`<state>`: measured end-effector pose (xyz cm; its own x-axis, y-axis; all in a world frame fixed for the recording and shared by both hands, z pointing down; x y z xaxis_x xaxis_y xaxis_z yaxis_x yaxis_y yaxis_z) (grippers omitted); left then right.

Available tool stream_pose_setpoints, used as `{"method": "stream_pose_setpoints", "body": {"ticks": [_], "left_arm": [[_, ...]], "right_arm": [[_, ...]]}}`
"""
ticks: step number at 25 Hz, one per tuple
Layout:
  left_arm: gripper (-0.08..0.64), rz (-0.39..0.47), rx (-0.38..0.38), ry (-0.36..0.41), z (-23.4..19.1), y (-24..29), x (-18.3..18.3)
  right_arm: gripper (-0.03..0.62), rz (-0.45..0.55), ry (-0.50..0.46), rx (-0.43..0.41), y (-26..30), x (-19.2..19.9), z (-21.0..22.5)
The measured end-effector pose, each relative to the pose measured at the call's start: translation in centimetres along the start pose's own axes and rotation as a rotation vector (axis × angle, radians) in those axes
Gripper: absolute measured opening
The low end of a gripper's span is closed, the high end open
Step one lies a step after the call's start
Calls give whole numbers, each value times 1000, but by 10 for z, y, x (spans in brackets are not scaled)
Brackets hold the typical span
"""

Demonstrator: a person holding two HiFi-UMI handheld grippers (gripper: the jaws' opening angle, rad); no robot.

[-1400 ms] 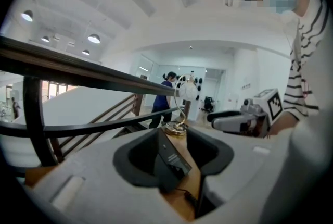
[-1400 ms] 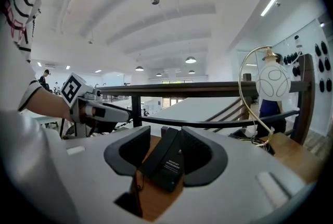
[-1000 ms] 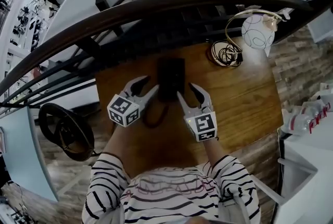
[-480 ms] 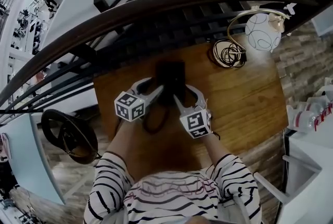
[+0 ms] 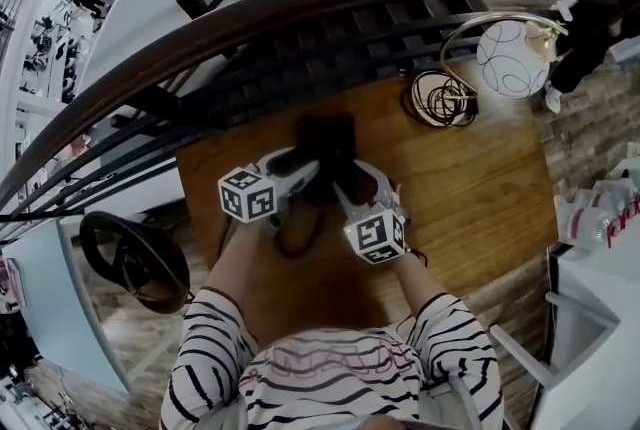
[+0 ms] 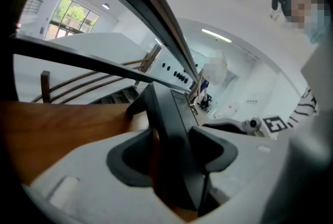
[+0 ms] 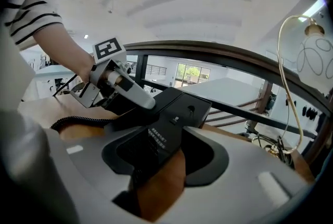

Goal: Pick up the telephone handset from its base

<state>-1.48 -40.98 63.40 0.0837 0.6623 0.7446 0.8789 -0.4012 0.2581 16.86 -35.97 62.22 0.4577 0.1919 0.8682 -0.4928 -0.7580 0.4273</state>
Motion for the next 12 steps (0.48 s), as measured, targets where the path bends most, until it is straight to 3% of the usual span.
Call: {"method": "stream_pose_setpoints", "body": {"ticks": [4,12], "left_arm": [[228,7,32,-60,0,4,0],[159,-19,34,-106,-2,5,-2]], "right_arm": [[215,2,-31,-1,-1,0,-2],[212,31,-78,14,-1,4,-4]]}}
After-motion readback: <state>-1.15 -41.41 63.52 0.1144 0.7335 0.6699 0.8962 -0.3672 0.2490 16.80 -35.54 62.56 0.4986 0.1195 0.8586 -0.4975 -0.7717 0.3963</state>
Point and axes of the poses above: the fingertips, and each gripper's own axes: y forward along the fingers, z to its right, x out of its underside, the point moved 9 cm from there along -y, backward along the fingers, and after that the axes turned 10 degrees about x, right-handed, at the moved point
